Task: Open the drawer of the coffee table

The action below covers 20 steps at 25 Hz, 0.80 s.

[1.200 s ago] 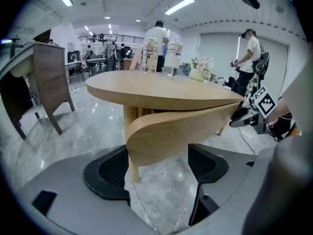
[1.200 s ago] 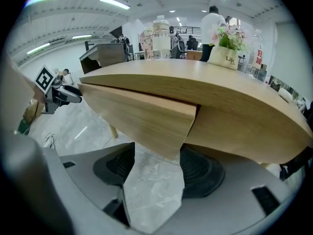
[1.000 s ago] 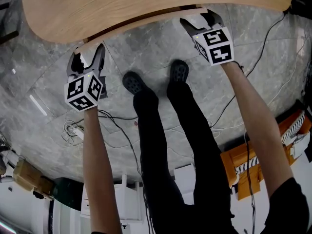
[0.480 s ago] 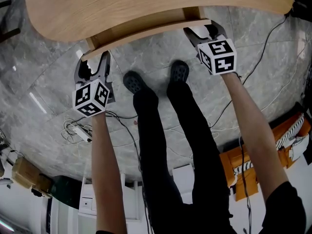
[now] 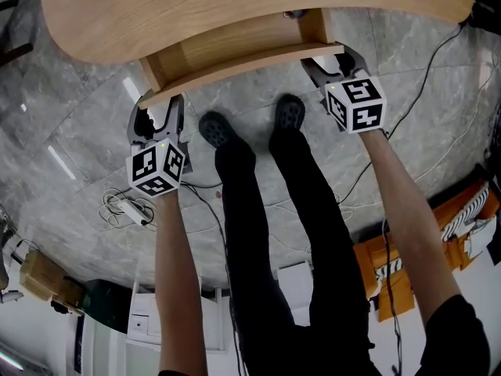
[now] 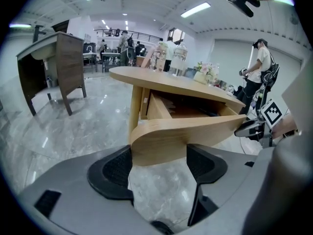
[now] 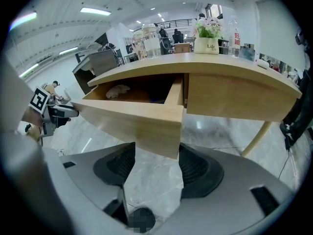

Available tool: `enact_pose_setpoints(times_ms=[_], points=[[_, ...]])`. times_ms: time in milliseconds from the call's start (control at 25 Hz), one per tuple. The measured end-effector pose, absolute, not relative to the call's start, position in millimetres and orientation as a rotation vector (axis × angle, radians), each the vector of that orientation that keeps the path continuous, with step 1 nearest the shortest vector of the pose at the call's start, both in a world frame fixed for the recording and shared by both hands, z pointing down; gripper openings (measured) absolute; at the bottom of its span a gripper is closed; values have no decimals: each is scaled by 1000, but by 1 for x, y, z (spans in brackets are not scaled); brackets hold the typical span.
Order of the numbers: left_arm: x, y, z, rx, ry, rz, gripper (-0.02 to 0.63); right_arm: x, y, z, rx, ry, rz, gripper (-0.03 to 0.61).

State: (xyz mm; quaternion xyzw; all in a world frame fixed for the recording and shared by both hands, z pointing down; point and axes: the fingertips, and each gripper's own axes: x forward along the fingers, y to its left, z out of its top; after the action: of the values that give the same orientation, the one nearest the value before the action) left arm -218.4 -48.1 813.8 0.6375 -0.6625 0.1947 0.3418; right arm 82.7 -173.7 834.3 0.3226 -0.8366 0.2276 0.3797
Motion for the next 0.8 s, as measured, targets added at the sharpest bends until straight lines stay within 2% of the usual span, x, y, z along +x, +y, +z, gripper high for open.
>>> enact_pose_setpoints(times_ms=[800], points=[[-206,-20,823,1654,-1647,585,345,96,-153,841,842,-2099,625,265]])
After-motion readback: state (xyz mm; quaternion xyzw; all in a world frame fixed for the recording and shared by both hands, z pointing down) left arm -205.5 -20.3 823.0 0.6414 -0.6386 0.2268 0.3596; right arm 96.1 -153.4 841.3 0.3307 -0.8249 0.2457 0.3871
